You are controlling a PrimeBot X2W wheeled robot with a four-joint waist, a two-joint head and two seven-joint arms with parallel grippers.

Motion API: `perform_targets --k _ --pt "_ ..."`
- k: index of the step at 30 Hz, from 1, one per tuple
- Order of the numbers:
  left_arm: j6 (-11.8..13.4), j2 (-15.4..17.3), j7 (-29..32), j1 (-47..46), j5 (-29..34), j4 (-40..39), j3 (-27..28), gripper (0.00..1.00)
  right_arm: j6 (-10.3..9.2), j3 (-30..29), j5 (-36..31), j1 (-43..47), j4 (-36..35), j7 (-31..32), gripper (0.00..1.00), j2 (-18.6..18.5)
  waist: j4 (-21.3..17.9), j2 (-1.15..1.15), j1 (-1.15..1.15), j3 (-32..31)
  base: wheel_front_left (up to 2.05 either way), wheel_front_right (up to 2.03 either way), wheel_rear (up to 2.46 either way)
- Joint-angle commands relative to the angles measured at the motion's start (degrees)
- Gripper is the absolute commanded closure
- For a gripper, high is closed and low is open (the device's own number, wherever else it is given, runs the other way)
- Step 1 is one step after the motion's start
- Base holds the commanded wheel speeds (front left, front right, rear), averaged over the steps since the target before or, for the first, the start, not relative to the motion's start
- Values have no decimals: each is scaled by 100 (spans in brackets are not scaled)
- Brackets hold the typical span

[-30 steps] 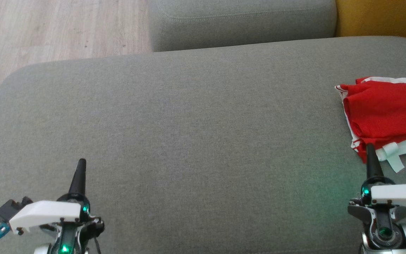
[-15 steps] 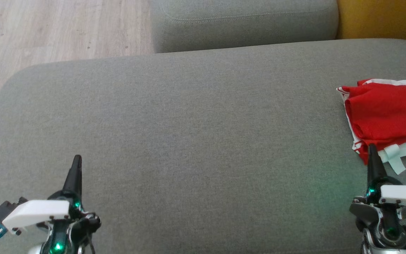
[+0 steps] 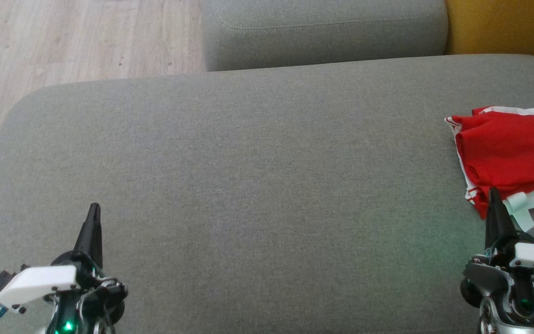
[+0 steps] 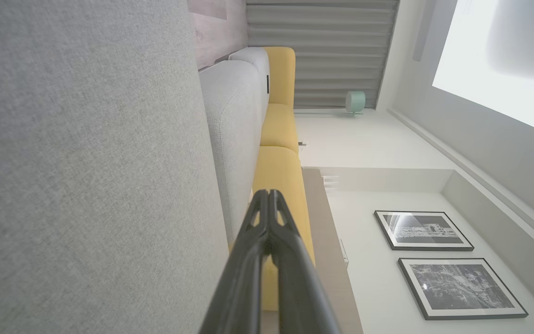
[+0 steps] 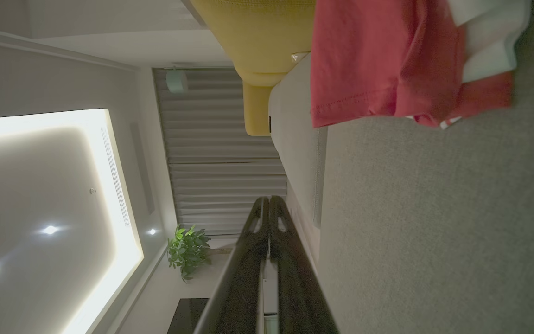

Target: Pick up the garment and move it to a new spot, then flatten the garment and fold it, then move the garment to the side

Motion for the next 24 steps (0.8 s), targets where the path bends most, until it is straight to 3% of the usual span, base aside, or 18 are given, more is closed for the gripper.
perform_targets --k 1,24 --pt "-42 95 51 -339 -48 -154 202 100 -4 114 53 -125 -231 34 100 -32 0 0 0 0 0 0 0" --pt "-42 82 65 -341 -34 -154 219 100 -4 114 54 -125 -231 34 100 -32 0 0 0 0 0 0 0"
